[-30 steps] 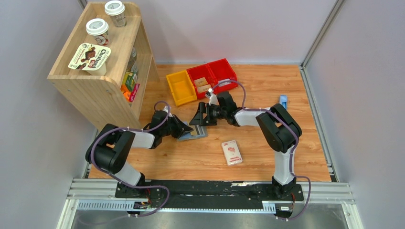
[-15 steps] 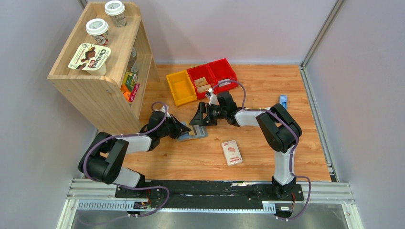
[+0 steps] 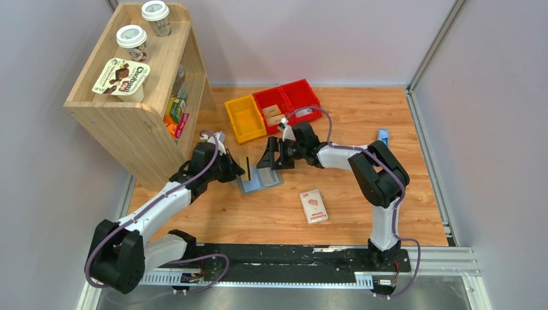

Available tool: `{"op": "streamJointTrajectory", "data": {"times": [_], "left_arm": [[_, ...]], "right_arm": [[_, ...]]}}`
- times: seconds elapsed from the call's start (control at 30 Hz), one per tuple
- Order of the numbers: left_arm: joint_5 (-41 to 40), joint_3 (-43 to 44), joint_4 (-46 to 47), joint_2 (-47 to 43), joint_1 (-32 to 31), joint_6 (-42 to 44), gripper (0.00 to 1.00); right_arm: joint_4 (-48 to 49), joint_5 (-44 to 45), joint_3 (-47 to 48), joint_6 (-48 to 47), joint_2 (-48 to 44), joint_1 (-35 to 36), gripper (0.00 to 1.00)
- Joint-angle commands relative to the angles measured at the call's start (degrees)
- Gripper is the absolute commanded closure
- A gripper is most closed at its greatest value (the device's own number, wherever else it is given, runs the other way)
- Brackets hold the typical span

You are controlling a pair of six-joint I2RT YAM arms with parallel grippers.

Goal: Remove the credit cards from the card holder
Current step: Remove the credit card from the card holder, then place the credit card in the storage box.

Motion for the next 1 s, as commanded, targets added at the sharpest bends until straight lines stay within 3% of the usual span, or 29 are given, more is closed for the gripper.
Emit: {"op": "streamJointTrajectory", "data": {"times": [0.0,0.17,0.43,0.73,0.97], "left_arm": [[-3.72,7.17,-11.61,-3.86,-0.06,15.03,1.00],[-10.39,18.51,-17.69,-2.12,-3.75,25.42,1.00],[-19.45,35.38,-20.78,11.14,-8.76,41.51,1.00],[-22.79,55.14,-17.79,28.81,-10.17,56.54,1.00],[-24.72,71.14,-17.34,45.76,-10.17,62.95,1.00]], "right_arm": [[-9.43,6.02,4.58,-4.23,-5.75,-0.05,0.00],[-22.09,18.14,6.52,-10.20,-14.10,-0.23,0.00],[-34.23,39.84,3.37,-16.01,-29.39,-0.67,0.00],[-38.01,56.29,-7.00,-17.94,-48.11,-0.67,0.00],[-38.19,61.66,-12.46,-19.09,-56.64,-0.75,0.00]]}}
